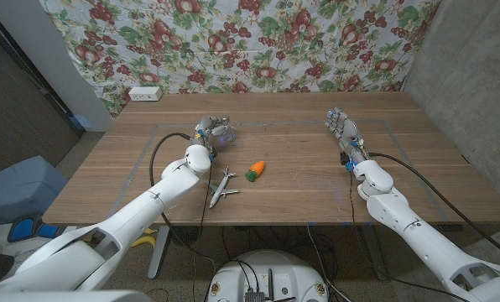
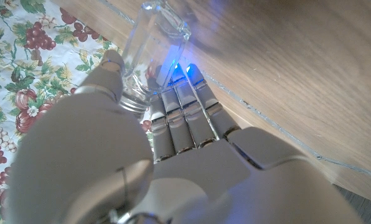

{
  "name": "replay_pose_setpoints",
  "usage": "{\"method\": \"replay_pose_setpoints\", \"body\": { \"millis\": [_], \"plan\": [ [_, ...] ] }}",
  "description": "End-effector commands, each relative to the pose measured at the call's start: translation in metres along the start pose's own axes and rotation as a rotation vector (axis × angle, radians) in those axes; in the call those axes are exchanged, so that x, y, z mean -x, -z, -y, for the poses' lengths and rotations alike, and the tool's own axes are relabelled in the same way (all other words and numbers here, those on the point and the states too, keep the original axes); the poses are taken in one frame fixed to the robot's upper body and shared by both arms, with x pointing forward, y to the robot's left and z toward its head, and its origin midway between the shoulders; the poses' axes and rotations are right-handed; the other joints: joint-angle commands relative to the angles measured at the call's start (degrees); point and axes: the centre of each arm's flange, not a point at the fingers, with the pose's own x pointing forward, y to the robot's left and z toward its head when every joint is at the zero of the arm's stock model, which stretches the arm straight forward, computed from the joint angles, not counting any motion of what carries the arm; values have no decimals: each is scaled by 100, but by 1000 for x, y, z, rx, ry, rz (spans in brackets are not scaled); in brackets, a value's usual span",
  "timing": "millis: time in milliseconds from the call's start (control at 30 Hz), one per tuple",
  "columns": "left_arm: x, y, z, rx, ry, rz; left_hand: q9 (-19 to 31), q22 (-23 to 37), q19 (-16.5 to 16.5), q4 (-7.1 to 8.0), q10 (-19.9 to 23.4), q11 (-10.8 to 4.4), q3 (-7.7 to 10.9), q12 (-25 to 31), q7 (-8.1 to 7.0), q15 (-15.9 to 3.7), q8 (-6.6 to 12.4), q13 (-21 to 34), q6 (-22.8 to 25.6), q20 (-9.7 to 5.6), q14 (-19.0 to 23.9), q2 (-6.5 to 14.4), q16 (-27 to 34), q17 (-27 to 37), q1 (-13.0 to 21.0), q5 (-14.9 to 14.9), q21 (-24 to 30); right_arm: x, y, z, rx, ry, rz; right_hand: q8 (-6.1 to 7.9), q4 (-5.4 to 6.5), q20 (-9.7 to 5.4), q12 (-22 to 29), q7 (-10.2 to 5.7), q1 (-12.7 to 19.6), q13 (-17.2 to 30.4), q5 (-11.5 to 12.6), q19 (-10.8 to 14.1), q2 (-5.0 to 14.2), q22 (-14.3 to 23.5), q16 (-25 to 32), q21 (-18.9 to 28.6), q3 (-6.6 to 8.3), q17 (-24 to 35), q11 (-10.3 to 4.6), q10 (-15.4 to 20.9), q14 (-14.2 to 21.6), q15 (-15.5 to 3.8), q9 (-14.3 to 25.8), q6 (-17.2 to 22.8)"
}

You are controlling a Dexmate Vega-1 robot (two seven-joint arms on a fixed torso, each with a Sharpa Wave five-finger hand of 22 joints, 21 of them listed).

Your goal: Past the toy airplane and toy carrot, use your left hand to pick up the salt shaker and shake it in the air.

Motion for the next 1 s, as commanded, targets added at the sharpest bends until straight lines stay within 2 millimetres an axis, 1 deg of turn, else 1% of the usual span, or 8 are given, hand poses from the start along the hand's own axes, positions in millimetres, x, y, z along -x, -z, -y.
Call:
{"method": "replay_pose_setpoints", "body": {
  "millis": [33,67,467,700,833,867,900,1000],
  "plan": [
    [-3,8,4,-22,9,-13,25,20,-27,26,1041,-1052,72,42,-484,-753,33,27,972,-493,-10,911,-12,-4,864,24,37,-2,1,-1,4,-2,-3,19,2,16,-23,-16,40,-7,9,43,26,23,-36,-9,0,19,-36,18,36,-3,7,22],
    [-3,9,5,-22,8,-16,26,20,-22,25,1041,-1052,73,43,-500,-754,32,27,968,-495,-10,912,-12,-4,863,24,40,-2,1,-1,4,-2,-4,18,2,15,-21,-14,40,-7,9,44,26,23,-34,-9,0,19,-36,23,39,-1,7,19],
    [-3,10,6,-35,21,-10,25,19,-21,22,1024,-1054,81,38,-478,-754,33,25,962,-494,-12,908,-12,-5,855,22,47,-4,1,-2,4,-6,-2,20,4,23,-21,-11,35,-7,8,50,26,23,-35,-14,-3,20,-35,24,39,2,7,22],
    [-2,10,4,-28,13,-7,19,16,-46,-14,968,-1047,83,20,-396,-752,15,21,917,-435,-36,854,-23,-11,863,7,48,-4,-1,-3,6,-6,3,19,4,23,-21,-5,34,-7,9,53,27,24,-36,-17,-2,20,-33,24,39,7,7,20],
    [-2,10,4,-23,17,3,14,12,-67,-44,909,-1034,62,6,-329,-739,-23,20,819,-389,-84,755,-43,-22,857,18,46,-3,-1,-3,7,-7,3,18,4,15,-22,-15,35,-7,9,48,28,24,-37,-22,-2,20,-38,21,37,0,6,17],
    [-2,11,4,-22,13,-5,12,9,-90,-17,754,-1028,8,-33,-334,-723,-30,21,762,-346,-130,659,-50,-27,766,28,42,-3,-1,-3,6,-6,3,19,3,21,-22,-11,36,-7,9,49,28,24,-35,-22,-1,20,-39,22,44,10,6,19],
    [-2,11,5,-20,13,-4,12,8,-96,-4,731,-1030,-17,-33,-309,-708,-43,23,716,-337,-155,620,-56,-30,721,28,41,-3,-1,-3,6,-6,3,18,3,15,-22,-14,36,-7,9,47,28,24,-36,-24,-1,19,-36,22,41,6,6,16],
    [-1,11,4,-21,13,4,8,3,-124,48,582,-1013,-85,-51,-340,-678,-64,27,581,-278,-214,531,-65,-37,549,37,30,-2,-1,-3,5,-6,2,19,4,17,-24,-14,35,-7,9,48,27,24,-36,-24,-2,20,-34,17,40,7,6,18]
  ]
}}
